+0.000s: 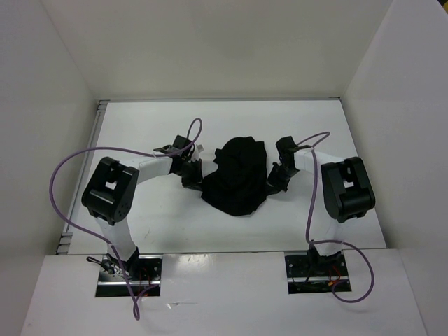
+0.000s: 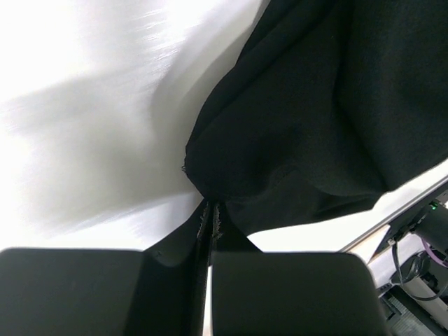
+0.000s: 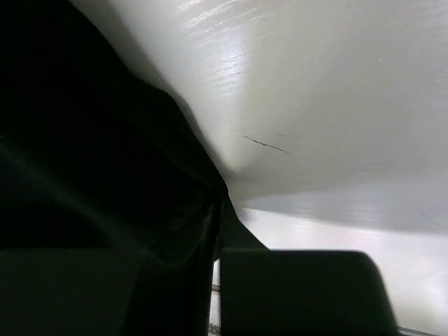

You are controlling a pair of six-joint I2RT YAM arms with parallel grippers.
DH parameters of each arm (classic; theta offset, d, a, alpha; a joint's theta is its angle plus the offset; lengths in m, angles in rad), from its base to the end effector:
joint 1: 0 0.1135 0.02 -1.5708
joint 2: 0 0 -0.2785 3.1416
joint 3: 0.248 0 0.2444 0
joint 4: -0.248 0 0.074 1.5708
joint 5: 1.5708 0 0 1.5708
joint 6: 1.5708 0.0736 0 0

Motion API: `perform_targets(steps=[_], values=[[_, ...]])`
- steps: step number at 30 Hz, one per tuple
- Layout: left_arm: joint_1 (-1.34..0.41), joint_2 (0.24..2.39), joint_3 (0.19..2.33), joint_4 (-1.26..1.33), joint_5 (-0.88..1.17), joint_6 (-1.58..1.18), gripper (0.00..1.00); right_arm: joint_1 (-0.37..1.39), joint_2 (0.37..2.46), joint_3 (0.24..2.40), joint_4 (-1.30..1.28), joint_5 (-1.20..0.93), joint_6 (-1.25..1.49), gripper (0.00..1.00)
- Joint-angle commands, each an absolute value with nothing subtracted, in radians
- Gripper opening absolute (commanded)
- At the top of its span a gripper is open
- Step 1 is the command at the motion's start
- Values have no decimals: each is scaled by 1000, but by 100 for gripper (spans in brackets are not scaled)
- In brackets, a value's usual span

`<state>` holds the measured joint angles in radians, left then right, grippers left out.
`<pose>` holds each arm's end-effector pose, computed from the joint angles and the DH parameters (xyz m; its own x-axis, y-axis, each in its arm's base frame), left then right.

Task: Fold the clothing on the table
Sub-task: Flatten the skirt out

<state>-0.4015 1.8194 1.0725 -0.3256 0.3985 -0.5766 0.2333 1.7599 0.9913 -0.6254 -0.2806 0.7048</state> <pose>0.3303 -0.1712 0.1419 -0.9672 -0.1352 -0.2148 0.0043 0.8376 -0.5463 0.2967 0.0915 0.1230 -0.9042 0.4250 0.0426 0.4152 0.8510 0.3216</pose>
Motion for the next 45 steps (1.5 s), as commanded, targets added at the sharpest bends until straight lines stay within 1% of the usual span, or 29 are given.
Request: perform_targets(steps=[1,4,7,10,13,17,24,25,27,30,33,34,35,36,37,38,39,40,41,43,44,45], values=[[-383,1737,1104,-351,439,-539,0,245,1663,1072,-635,-210,681,0],[-362,1637,1159,-396,466,-516,0,233,1556,1207,-738,-178,644,0],[-351,1551,1233,-440,476,-494,0,222,1499,1380,-856,-205,594,0],[-316,1494,1270,-480,462,-494,0,204,1461,1449,-909,-206,565,0],[-269,1451,1270,-489,449,-494,0,184,1424,1450,-928,-206,555,0],[-229,1428,1229,-511,462,-494,0,173,1369,1414,-946,-262,534,0],[-229,1344,1200,-529,521,-485,0,173,1267,1370,-1022,-402,494,0],[-229,1344,1200,-529,522,-485,0,173,1255,1346,-1022,-444,485,0],[-229,1371,1168,-529,509,-485,0,173,1255,1313,-1005,-454,494,0],[-229,1443,1134,-503,500,-505,0,173,1314,1194,-947,-465,494,0],[-229,1535,1120,-451,511,-534,0,173,1386,1141,-855,-477,503,0],[-229,1561,1120,-437,502,-547,0,173,1458,1131,-829,-477,503,0],[-229,1627,1120,-428,489,-558,0,173,1500,1131,-799,-454,521,5],[-219,1664,1130,-428,480,-569,10,173,1546,1131,-787,-437,522,9],[-219,1733,1143,-428,480,-589,18,173,1631,1150,-770,-407,522,16],[-209,1756,1143,-417,480,-606,29,173,1663,1163,-759,-369,522,26],[-192,1770,1152,-405,480,-624,40,173,1681,1178,-737,-336,552,26],[-192,1770,1138,-393,480,-656,53,173,1690,1190,-724,-309,569,27],[-178,1760,1129,-370,480,-666,57,173,1669,1206,-724,-246,592,30],[-169,1714,1111,-370,445,-666,65,183,1617,1206,-683,-232,632,33],[-169,1701,1098,-370,414,-666,67,183,1565,1194,-683,-232,641,36],[-169,1692,1098,-370,414,-666,67,183,1546,1184,-674,-223,652,36]])
